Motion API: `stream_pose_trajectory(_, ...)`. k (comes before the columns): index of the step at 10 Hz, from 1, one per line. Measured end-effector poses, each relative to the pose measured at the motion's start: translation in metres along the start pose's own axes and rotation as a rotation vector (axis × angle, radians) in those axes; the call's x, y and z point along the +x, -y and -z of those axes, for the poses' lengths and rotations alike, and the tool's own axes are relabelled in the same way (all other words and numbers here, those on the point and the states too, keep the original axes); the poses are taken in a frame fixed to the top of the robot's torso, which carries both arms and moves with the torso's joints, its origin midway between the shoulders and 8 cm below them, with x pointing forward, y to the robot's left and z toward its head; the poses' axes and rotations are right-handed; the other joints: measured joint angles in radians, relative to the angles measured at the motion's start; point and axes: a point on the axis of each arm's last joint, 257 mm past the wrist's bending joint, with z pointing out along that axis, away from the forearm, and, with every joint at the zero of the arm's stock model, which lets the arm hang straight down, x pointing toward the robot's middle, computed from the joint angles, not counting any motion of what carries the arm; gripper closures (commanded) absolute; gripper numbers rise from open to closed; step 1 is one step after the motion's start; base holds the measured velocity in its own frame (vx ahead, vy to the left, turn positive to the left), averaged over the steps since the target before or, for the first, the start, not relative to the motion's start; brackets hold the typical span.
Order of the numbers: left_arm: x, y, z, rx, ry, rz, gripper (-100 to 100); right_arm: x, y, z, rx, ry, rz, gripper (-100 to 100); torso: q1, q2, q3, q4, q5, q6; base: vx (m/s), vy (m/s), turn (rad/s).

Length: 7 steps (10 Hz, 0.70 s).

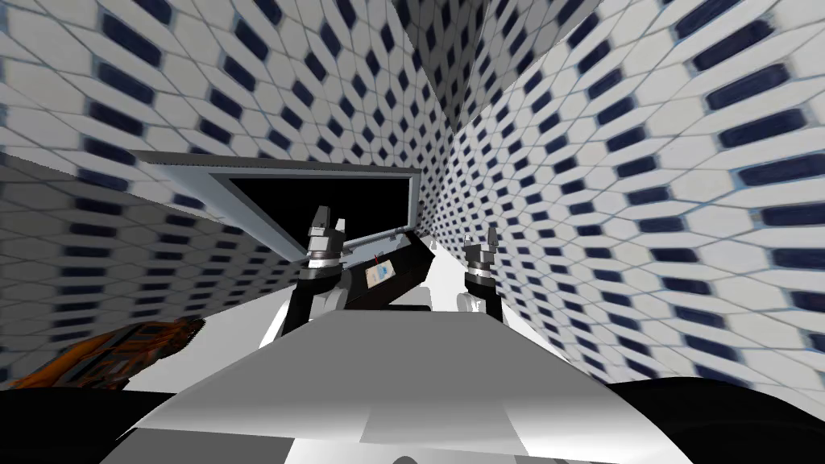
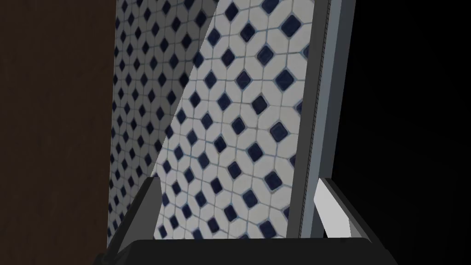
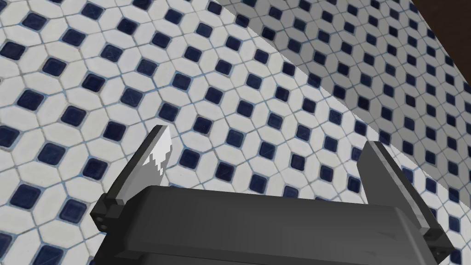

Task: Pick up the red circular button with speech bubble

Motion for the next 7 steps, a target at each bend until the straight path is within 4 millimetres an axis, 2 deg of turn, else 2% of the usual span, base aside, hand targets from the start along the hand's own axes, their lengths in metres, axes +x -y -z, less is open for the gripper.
stream_pose_trajectory(4, 0.003, -0.046, 0.014, -0.118, -0.063, -0.052, -100, 0.0, 0.0, 0.0, 0.0, 0.0, 0.0, 0, -0.003, -0.002, -0.001, 0.0, -0.001, 0.0, 0.023, -0.044, -0.124)
stream_pose_trajectory(7, -0.007, -0.089, 0.032, -0.231, -0.085, -0.089, -100, 0.0, 0.0, 0.0, 0.0, 0.0, 0.0, 0, -0.002, -0.001, -0.001, 0.0, -0.001, 0.0, 0.02, -0.043, -0.099)
